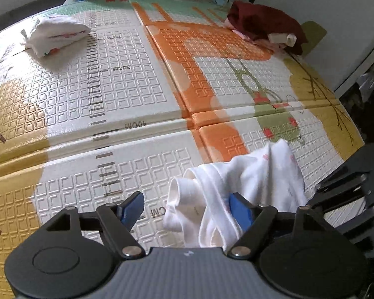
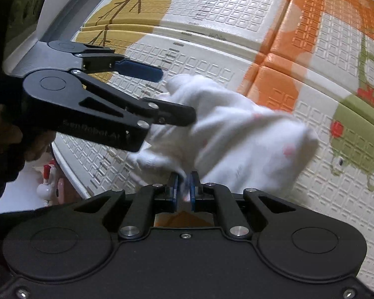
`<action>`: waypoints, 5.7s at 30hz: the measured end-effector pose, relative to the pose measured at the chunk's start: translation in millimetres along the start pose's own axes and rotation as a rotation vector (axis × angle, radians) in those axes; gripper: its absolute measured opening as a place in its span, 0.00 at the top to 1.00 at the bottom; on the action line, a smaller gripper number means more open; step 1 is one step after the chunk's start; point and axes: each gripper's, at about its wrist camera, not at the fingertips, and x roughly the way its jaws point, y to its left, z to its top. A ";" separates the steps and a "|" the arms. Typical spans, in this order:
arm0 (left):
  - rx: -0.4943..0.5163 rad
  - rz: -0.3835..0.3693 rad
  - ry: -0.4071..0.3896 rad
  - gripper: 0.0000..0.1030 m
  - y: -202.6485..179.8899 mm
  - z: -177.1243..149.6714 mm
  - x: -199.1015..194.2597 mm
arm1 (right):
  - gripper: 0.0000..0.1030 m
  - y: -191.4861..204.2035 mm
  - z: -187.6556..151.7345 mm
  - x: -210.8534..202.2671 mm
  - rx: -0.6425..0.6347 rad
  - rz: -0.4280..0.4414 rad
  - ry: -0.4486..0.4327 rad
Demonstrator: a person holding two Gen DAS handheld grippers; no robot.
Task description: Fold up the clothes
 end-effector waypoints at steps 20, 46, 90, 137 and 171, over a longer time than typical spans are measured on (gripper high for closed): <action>0.002 0.009 0.002 0.20 1.0 -7.1 3.0 | 0.96 -57.9 -5.6 -14.0 0.183 -0.096 -0.013; -0.021 0.039 0.024 0.17 0.5 -6.5 5.1 | 0.96 -71.3 -19.7 -31.4 0.266 -0.050 -0.189; -0.141 0.078 0.006 0.35 -25.5 23.0 10.7 | 0.97 -49.9 -8.0 -35.8 0.278 -0.132 -0.251; -0.301 0.091 0.138 0.22 -14.0 -56.7 -6.8 | 0.98 -28.6 -23.9 -8.5 0.151 -0.036 -0.045; -0.307 0.101 0.013 0.39 -20.8 -16.6 -32.6 | 0.98 -24.6 -12.9 -45.1 0.141 -0.003 -0.179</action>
